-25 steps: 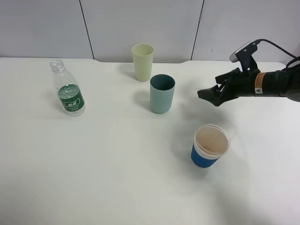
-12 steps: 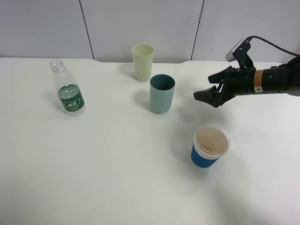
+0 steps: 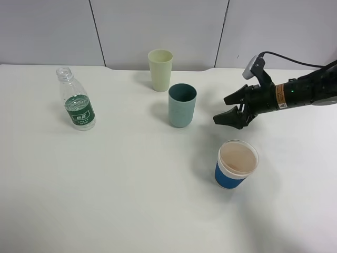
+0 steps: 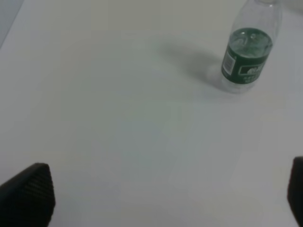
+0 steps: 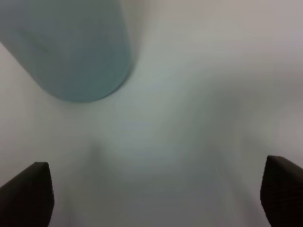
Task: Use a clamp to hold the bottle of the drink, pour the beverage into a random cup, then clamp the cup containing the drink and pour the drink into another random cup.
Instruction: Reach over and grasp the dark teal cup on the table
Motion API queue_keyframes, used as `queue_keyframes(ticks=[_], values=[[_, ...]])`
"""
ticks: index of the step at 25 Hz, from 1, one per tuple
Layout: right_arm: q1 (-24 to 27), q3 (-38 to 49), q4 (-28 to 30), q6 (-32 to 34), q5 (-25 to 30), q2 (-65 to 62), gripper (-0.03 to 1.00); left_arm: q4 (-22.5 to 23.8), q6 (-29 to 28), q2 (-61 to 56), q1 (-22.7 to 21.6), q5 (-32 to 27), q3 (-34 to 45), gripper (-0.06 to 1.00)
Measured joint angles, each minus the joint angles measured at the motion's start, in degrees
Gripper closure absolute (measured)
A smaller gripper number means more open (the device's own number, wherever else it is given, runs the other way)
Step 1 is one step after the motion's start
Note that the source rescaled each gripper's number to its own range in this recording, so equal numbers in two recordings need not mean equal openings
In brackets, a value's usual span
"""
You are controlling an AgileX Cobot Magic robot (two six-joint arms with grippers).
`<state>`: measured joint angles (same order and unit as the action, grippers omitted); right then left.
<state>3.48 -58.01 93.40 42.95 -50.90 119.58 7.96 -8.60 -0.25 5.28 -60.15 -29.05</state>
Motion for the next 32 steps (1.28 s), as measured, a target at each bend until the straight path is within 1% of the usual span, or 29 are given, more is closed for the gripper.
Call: queue_keyframes(ticks=[3,6,12,14,18,21,32], values=[[-0.73,-2.84,3.05,0.00,-2.03,1.63,0.18,0.00,0.00,0.00,0.00,0.00,0.00,-0.05],[-2.49,-5.98,5.44,0.00,-3.03,3.52,0.18,0.00,0.00,0.00,0.00,0.00,0.00,-0.05],[-5.82,-11.64,6.02,0.05,-3.54,6.67,0.18,0.00,0.00,0.00,0.00,0.00,0.00,-0.05],[-6.29,-12.94,5.97,0.61,-5.20,7.61,0.18,0.00,0.00,0.00,0.00,0.00,0.00,-0.05],[-6.68,-13.71,6.01,1.28,-8.97,9.83,0.18,0.00,0.00,0.00,0.00,0.00,0.00,-0.05],[-6.68,-13.71,6.16,1.47,-10.26,10.81,0.18,0.00,0.00,0.00,0.00,0.00,0.00,-0.05],[-9.55,-14.55,6.11,1.28,-10.60,10.88,0.18,0.00,0.00,0.00,0.00,0.00,0.00,-0.05]])
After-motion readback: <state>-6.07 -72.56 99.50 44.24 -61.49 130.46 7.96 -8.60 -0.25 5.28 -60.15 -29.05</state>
